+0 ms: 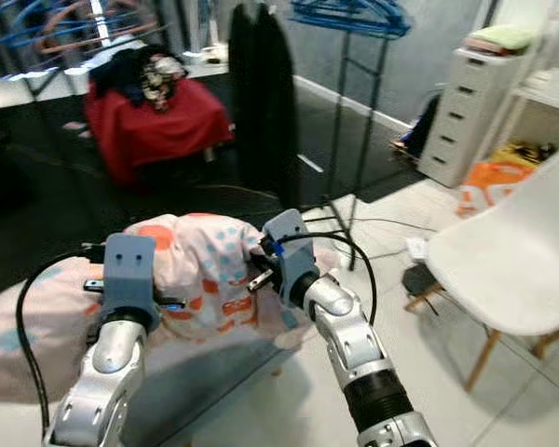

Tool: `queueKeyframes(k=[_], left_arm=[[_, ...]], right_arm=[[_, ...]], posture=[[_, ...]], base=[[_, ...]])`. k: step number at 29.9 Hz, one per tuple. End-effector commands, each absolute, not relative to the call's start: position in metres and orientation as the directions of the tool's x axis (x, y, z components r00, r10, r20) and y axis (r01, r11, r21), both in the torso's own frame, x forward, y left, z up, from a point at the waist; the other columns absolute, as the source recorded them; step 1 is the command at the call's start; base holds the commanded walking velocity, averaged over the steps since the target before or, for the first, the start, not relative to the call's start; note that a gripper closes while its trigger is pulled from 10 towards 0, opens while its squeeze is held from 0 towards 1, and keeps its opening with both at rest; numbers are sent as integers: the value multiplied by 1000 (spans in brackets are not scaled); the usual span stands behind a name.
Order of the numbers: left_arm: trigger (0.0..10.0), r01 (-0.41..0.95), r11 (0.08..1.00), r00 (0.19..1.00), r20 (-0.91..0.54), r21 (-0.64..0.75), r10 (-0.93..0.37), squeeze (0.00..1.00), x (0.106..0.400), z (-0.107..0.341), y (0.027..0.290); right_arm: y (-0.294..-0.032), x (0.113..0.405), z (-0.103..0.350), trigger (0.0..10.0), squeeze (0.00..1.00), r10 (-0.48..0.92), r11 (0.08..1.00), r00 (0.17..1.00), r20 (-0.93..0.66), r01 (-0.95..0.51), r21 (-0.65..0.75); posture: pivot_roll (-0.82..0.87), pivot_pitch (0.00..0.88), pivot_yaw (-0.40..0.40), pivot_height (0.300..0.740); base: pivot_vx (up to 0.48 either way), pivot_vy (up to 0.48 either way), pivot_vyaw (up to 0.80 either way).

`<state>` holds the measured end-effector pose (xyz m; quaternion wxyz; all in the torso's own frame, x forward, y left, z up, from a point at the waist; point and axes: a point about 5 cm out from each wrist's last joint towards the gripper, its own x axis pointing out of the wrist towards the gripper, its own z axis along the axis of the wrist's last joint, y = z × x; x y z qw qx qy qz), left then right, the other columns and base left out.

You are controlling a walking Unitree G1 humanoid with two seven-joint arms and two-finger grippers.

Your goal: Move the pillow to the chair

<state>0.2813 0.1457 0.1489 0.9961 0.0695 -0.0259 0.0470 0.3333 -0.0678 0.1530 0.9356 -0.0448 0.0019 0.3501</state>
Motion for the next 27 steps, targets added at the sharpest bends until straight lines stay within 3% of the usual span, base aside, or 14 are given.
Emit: queueKeyframes(k=[1, 27], left_arm=[[10000, -11, 994, 994, 112, 105, -1, 0, 281, 162, 127], [10000, 1, 997, 995, 104, 75, -9, 0, 281, 166, 123]], right_arm=[[-58, 333, 163, 10000, 0, 686, 723, 727, -2, -683, -103], [-65, 337, 168, 10000, 0, 622, 781, 783, 4, -620, -76]], posture=[[-175, 0, -28, 740], [-181, 0, -18, 740]], base=[[0, -480, 0], [0, -480, 0]])
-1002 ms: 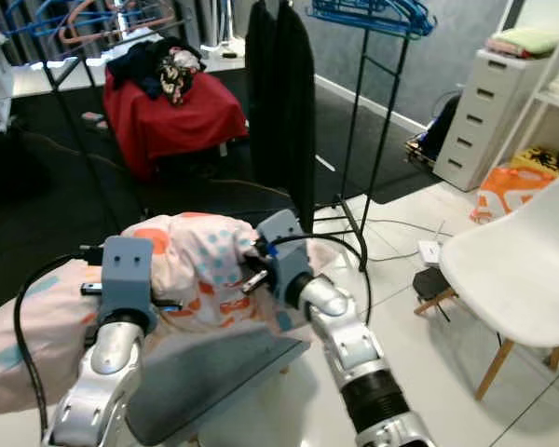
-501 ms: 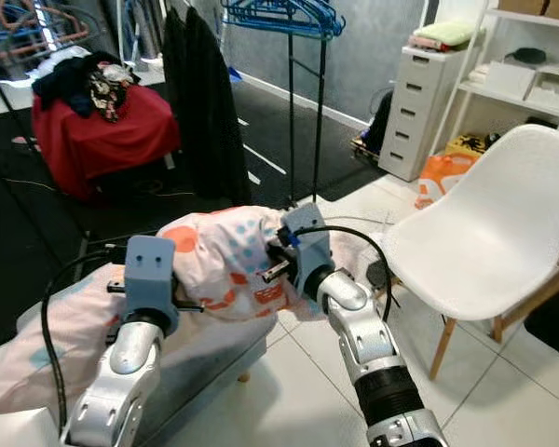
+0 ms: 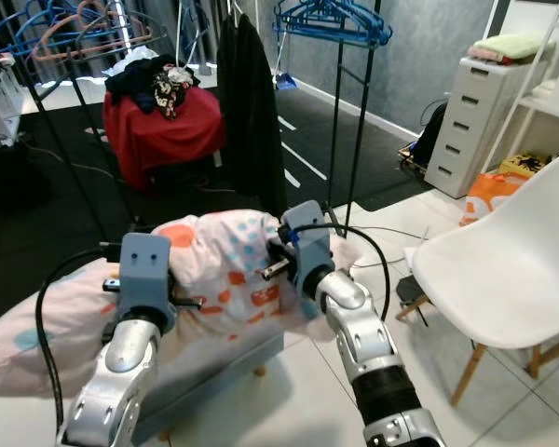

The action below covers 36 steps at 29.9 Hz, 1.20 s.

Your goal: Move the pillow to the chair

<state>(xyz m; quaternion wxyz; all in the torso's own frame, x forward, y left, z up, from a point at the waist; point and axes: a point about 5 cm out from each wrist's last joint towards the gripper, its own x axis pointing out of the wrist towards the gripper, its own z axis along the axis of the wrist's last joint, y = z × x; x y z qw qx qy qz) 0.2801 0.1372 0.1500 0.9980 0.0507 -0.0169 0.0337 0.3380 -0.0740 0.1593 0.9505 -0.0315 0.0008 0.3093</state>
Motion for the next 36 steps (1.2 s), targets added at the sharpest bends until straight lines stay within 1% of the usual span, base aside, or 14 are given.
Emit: queueKeyframes(k=[1, 13, 27, 29, 33, 36], left_arm=[[10000, -4, 998, 995, 102, 67, -3, 0, 282, 167, 123], [10000, -27, 999, 994, 105, 30, 23, 0, 286, 172, 126], [10000, -10, 1000, 995, 95, 1, 10, 0, 287, 172, 122], [10000, -8, 1000, 996, 90, -18, 9, 0, 287, 171, 121], [10000, -3, 999, 996, 85, -45, 6, 0, 287, 170, 120], [10000, -13, 1000, 997, 72, -19, 15, 0, 287, 167, 124]], right_arm=[[-65, 337, 168, 10000, 0, 616, 786, 788, 4, -614, -73], [-67, 339, 170, 10000, 0, 604, 795, 797, -1, -603, -64], [-72, 340, 172, 10000, 0, 583, 811, 812, 1, -582, -61], [-73, 341, 172, 10000, 0, 578, 815, 816, 0, -577, -62], [-75, 341, 172, 10000, 0, 571, 819, 821, -2, -570, -62], [-76, 340, 172, 10000, 0, 569, 821, 822, -3, -568, -63]], posture=[[-184, 0, -17, 740], [-189, 0, -25, 740], [-199, 0, -13, 740], [-201, 0, -9, 740], [-201, 0, -9, 740], [-202, 0, -8, 740]], base=[[0, -480, 0], [0, -480, 0], [0, -480, 0], [0, -307, 0], [0, 0, 0], [110, 0, 0]])
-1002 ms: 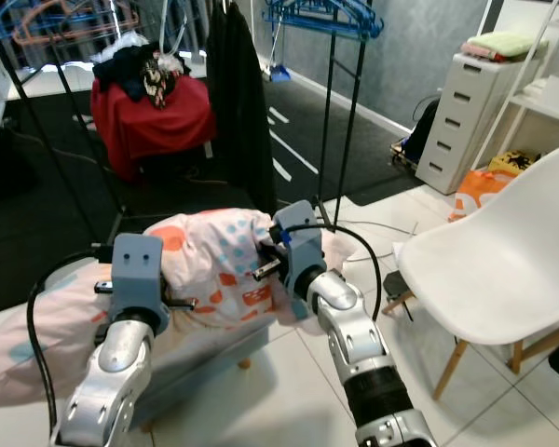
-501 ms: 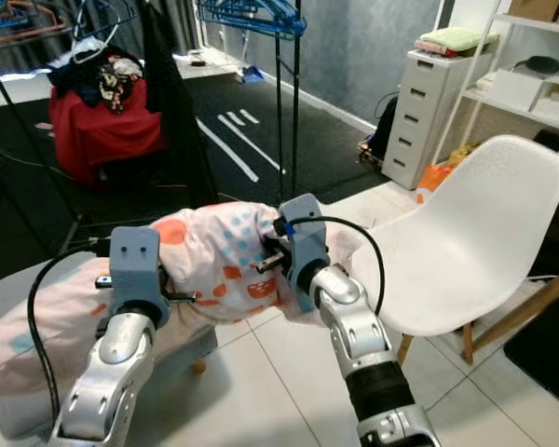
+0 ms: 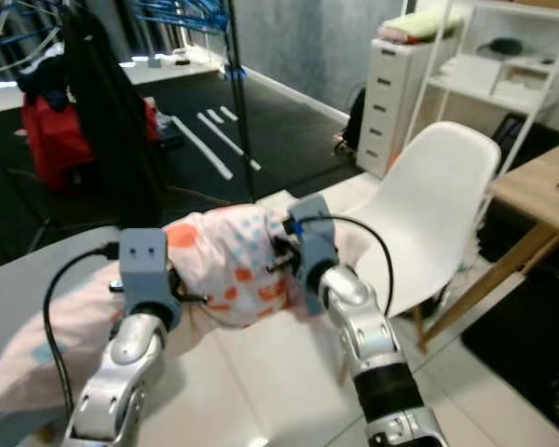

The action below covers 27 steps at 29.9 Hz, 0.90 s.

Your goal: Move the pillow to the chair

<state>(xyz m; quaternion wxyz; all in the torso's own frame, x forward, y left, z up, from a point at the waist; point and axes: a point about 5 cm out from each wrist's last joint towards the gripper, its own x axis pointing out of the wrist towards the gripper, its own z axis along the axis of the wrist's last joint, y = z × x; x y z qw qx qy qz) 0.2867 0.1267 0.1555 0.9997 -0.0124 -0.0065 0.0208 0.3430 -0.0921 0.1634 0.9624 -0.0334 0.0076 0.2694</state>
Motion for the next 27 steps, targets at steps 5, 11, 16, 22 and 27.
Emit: queueKeyframes(k=[5, 11, 16, 22, 27], left_arm=[[10000, -31, 999, 997, 67, -33, 33, 0, 287, 167, 128], [10000, -32, 999, 997, 70, -37, 35, 0, 288, 168, 128], [10000, -25, 999, 997, 72, -38, 27, 0, 288, 168, 127], [10000, -15, 999, 997, 77, -33, 17, 0, 288, 169, 127], [10000, -11, 999, 997, 80, -30, 13, 0, 289, 170, 128]], right_arm=[[-76, 340, 172, 10000, 0, 569, 821, 822, -4, -568, -62], [-76, 340, 172, 10000, 0, 570, 820, 821, -5, -570, -63], [-75, 339, 172, 10000, 0, 573, 818, 819, -4, -572, -63], [-72, 338, 173, 10000, 0, 582, 812, 813, 3, -581, -61], [-77, 341, 174, 10000, 0, 567, 822, 824, 7, -566, -63]], posture=[[-203, 0, -9, 740], [-204, 0, -12, 740], [-201, 0, -11, 740], [-199, 0, -7, 740], [-199, 0, -6, 740]], base=[[420, 0, 0], [480, 0, 0], [480, 0, 0], [480, 0, 0], [480, 0, 0]])
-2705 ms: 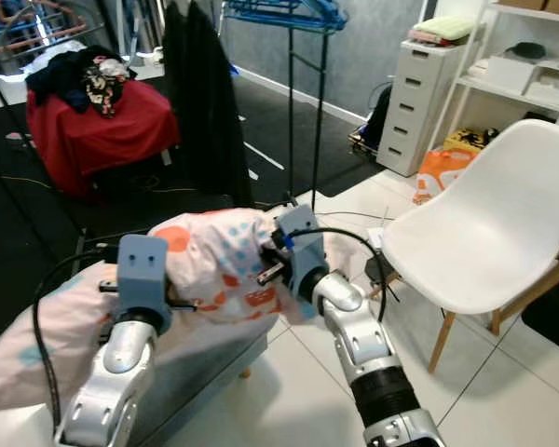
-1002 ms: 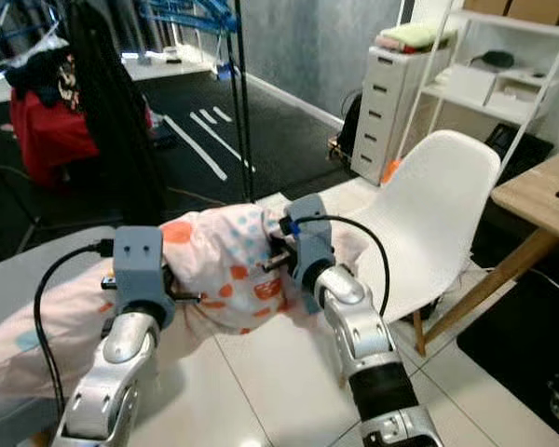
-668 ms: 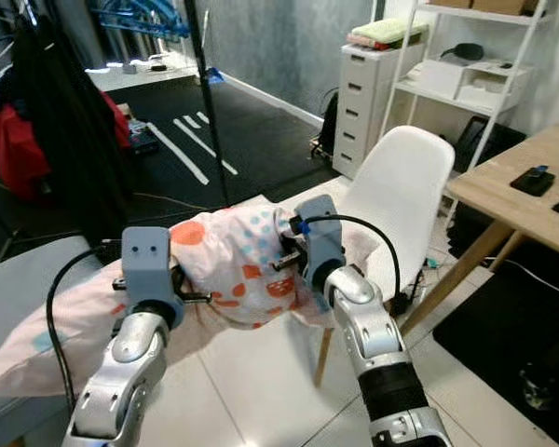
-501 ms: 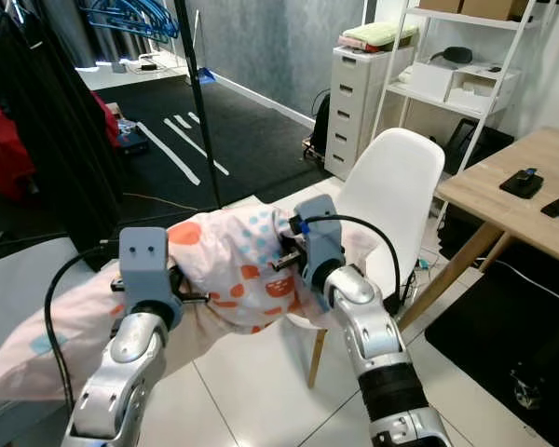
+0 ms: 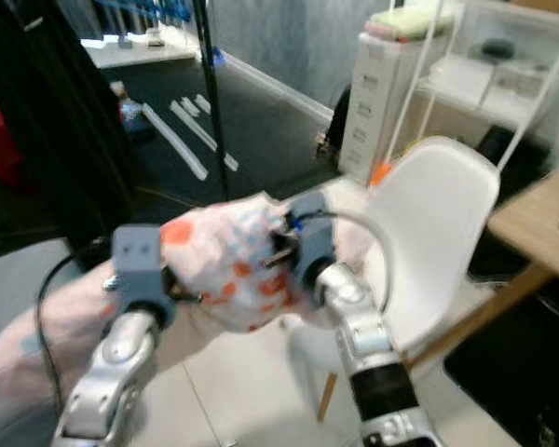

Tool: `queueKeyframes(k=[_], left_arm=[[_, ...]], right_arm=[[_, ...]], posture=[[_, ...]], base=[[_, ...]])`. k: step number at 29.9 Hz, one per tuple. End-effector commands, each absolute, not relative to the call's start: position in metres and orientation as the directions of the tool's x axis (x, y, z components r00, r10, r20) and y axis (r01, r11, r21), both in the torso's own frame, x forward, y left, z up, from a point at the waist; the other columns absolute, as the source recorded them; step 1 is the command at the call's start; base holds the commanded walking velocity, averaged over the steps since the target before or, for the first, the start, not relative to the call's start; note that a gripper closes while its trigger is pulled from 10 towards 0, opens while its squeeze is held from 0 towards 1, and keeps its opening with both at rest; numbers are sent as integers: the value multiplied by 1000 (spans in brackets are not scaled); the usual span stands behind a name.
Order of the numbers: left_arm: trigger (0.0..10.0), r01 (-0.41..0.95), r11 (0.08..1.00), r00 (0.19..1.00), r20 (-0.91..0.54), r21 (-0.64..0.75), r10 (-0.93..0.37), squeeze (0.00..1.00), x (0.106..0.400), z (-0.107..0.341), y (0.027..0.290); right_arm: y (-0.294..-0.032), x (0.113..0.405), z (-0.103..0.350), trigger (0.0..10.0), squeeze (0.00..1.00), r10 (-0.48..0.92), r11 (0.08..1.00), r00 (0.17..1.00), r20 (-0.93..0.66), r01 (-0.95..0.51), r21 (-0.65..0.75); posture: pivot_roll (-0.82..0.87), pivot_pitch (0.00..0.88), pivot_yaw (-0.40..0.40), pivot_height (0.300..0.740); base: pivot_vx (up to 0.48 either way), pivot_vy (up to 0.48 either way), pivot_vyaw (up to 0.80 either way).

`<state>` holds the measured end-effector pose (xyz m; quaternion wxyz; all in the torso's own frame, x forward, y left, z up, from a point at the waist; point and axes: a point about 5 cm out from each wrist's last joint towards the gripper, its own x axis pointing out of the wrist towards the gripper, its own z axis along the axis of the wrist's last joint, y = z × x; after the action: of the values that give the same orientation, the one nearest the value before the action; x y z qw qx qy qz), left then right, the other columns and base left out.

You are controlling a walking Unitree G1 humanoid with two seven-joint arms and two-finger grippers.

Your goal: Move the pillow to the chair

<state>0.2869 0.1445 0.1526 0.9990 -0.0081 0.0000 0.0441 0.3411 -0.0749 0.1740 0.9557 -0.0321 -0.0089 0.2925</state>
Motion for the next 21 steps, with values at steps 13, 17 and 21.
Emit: queueKeyframes(k=[13, 17, 21], left_arm=[[10000, 3, 1000, 996, 92, -23, -1, 0, 290, 173, 128], [10000, 4, 1000, 996, 93, -21, -2, 0, 291, 173, 128], [10000, 5, 1000, 995, 95, -19, -3, 0, 291, 174, 128]], right_arm=[[-83, 342, 175, 10000, 0, 545, 837, 838, 7, -544, -67], [-84, 343, 175, 10000, 0, 538, 841, 843, 3, -537, -69], [-86, 344, 174, 10000, 0, 530, 845, 848, -10, -528, -81]], posture=[[-202, 0, -2, 740], [-203, 0, 0, 740], [-206, 0, 1, 740]], base=[[480, 0, 0], [480, 0, 0], [480, 0, -189]])
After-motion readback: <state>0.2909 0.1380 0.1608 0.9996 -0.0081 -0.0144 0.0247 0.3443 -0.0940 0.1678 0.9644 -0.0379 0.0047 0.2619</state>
